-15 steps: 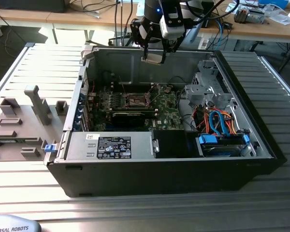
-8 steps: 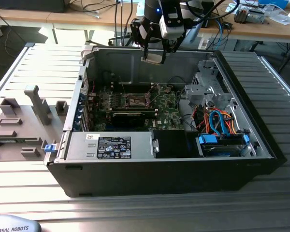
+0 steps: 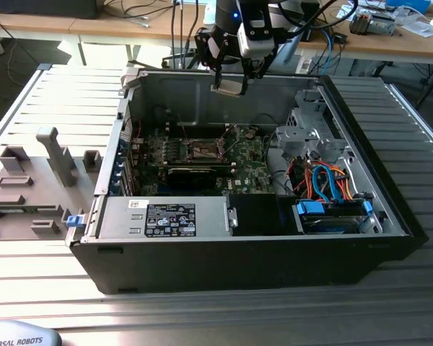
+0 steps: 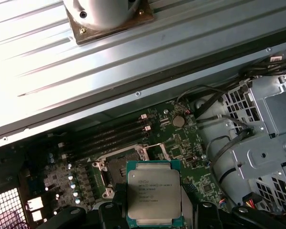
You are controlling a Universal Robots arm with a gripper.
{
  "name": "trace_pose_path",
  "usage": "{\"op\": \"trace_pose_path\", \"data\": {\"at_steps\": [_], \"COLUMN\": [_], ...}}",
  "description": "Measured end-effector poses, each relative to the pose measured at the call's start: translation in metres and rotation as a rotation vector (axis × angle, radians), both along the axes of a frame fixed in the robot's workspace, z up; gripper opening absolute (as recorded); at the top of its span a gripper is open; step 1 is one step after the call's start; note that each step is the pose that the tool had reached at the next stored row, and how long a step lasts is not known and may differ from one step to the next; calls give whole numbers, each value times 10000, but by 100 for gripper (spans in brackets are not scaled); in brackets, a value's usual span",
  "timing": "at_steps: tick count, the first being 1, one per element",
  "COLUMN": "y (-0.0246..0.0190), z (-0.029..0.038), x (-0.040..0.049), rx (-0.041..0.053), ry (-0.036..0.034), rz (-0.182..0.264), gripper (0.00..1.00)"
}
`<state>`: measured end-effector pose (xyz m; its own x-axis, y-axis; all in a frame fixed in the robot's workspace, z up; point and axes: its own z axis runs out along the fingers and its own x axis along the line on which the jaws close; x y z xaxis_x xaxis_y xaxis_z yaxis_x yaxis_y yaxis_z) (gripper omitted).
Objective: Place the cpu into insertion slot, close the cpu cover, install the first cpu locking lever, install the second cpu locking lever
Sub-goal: 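Place the cpu into insertion slot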
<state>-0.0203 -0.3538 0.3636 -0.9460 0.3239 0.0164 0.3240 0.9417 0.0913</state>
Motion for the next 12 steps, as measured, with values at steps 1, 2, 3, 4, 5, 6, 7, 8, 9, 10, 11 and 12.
{"op": "trace_pose_path", "data": {"at_steps": [1,2,3,4,5,6,7,8,9,10,11,12], "y": [0,0,0,0,0,0,0,0,0,0,0,0], "z": [0,0,-1,-1,-1,-1,-1,-1,-1,-1,-1,-1], "x": [0,0,0,0,0,0,0,0,0,0,0,0], "rx": [0,0,0,0,0,0,0,0,0,0,0,0], "ry": [0,0,0,0,0,0,0,0,0,0,0,0], "rz": [-15,-27,-51,-71,-82,-95,-116,-129,-142,-160,-174,-197], "gripper": [54,54,54,54,54,54,54,54,54,54,54,54]}}
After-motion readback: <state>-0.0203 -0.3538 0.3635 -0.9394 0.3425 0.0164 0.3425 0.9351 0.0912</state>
